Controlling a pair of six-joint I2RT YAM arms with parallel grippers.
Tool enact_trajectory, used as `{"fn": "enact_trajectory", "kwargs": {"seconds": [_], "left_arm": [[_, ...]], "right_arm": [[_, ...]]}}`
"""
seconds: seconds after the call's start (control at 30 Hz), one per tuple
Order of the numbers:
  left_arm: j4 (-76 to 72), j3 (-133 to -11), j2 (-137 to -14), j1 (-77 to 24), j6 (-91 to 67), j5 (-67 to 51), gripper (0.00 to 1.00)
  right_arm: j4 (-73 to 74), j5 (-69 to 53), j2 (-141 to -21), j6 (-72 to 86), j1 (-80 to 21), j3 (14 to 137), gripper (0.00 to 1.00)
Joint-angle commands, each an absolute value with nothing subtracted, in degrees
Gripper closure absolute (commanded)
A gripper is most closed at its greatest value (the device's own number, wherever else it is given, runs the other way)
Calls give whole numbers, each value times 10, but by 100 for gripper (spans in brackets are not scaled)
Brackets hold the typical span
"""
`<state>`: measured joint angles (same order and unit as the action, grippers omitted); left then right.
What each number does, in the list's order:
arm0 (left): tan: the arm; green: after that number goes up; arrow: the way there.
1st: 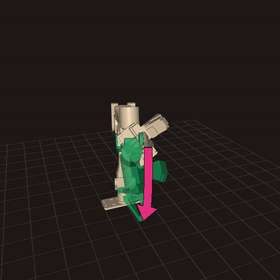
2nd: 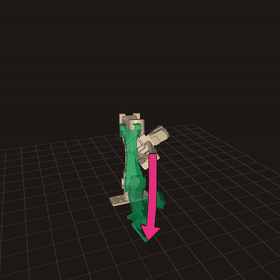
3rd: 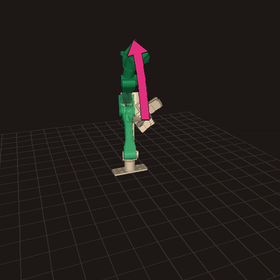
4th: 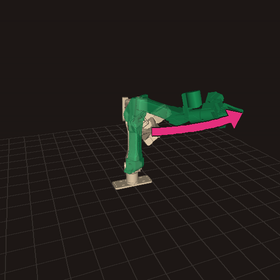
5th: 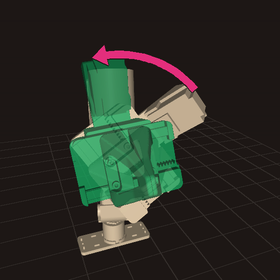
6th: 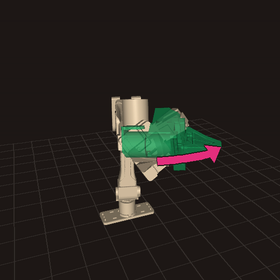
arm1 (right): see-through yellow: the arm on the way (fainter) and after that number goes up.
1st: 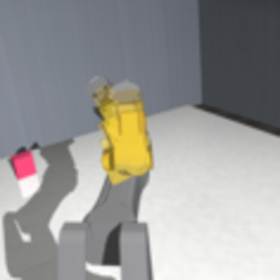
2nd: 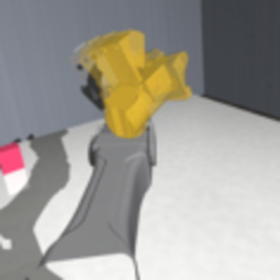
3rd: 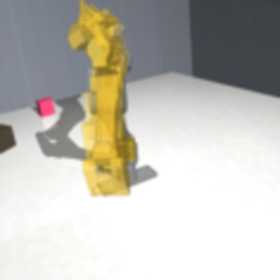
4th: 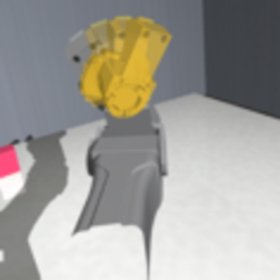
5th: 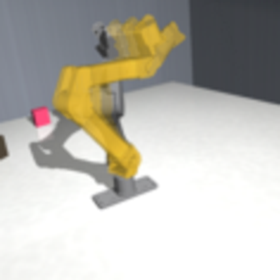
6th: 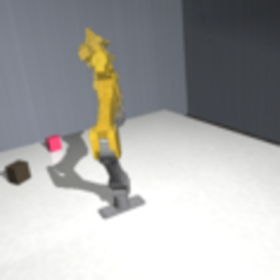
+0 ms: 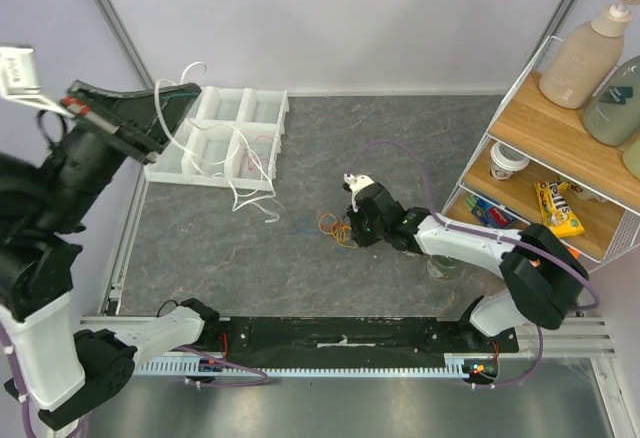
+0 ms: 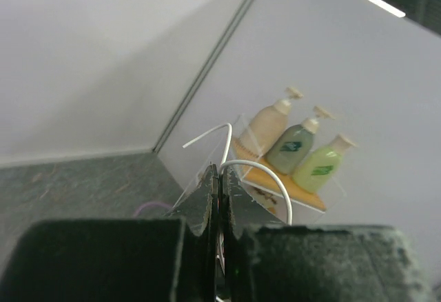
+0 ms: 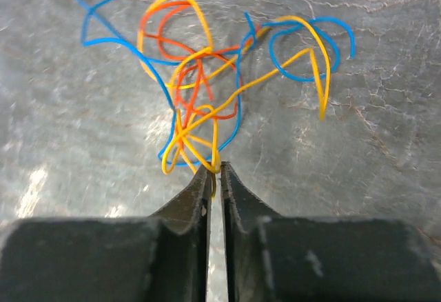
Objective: Untangle the cables
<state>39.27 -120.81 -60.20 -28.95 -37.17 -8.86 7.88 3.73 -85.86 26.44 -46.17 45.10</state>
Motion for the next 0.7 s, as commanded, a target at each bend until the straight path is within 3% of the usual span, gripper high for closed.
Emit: {"fn": "enact_trajectory", "kwargs": {"seconds": [0.0,0.1,0.23,0.43,0.67], "left_arm": [[440,-1143,-618,-288,-344,-3,98],[462,-1116,-629,-288,-356,78,98],[503,-1093,-647,-287,-369,115,99],[518,-1048,-656,-258,-409,148,99],[543,-1086,-750,-100,-517,77,98]], "right_arm": [[151,-22,-788,207,-464,498,77],[180,-50,-758,197,-465,512,63],[204,-69,-723,198,-465,519,54],[240,-58,-676,192,-465,551,51],[294,-22,-681,165,-465,647,50]]}}
